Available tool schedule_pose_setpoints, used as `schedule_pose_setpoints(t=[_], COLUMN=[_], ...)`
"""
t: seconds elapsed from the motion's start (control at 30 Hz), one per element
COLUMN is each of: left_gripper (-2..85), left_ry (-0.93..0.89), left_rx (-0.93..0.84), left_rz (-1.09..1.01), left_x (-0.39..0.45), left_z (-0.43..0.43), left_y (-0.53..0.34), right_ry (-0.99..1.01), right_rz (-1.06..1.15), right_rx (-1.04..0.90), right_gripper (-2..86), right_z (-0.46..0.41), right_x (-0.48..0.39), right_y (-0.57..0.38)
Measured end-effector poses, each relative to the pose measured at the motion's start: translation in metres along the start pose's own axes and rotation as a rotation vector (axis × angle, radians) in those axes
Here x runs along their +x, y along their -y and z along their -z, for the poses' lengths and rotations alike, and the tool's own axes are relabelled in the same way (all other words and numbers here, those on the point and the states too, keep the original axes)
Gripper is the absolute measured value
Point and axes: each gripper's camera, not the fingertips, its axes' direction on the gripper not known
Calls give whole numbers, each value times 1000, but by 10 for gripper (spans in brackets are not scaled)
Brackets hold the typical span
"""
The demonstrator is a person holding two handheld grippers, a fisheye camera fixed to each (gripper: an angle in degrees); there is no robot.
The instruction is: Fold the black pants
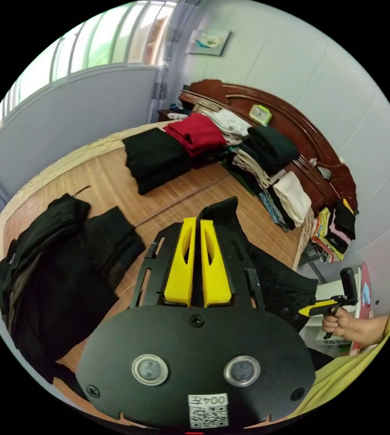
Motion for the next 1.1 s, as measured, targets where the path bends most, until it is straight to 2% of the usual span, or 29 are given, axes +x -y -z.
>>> schedule_pose_setpoints(t=[0.13,0.3,0.4,0.53,0.67,0.73,0.83,0.93,1.1], left_gripper=[23,53,97,137,137,133,125,111,86], left_ry=[-106,-274,-483,-710,-592,-447,-312,-221,-126], left_rx=[-99,-280,-243,-122,-77,-113,-184,-272,-326], left_rz=[-85,-51,64,180,208,260,380,532,722], left_x=[57,75,49,-22,-91,-125,-142,-124,-82], left_z=[-107,-204,-215,-179,-112,-67,-23,-1,-19], left_y=[63,90,92,77,23,-38,-133,-226,-314], right_ry=[-102,-203,-203,-274,-437,-599,-689,-830,-957], right_rz=[-69,-213,-339,-486,-435,-243,-40,98,172], right_rx=[47,45,48,195,330,201,-64,-216,-353], right_gripper=[42,46,53,61,58,49,35,12,19], right_z=[26,20,14,33,47,12,-63,-125,-192], right_x=[50,103,123,120,74,26,-14,-40,-55], right_y=[34,50,46,21,-6,-3,6,24,68])
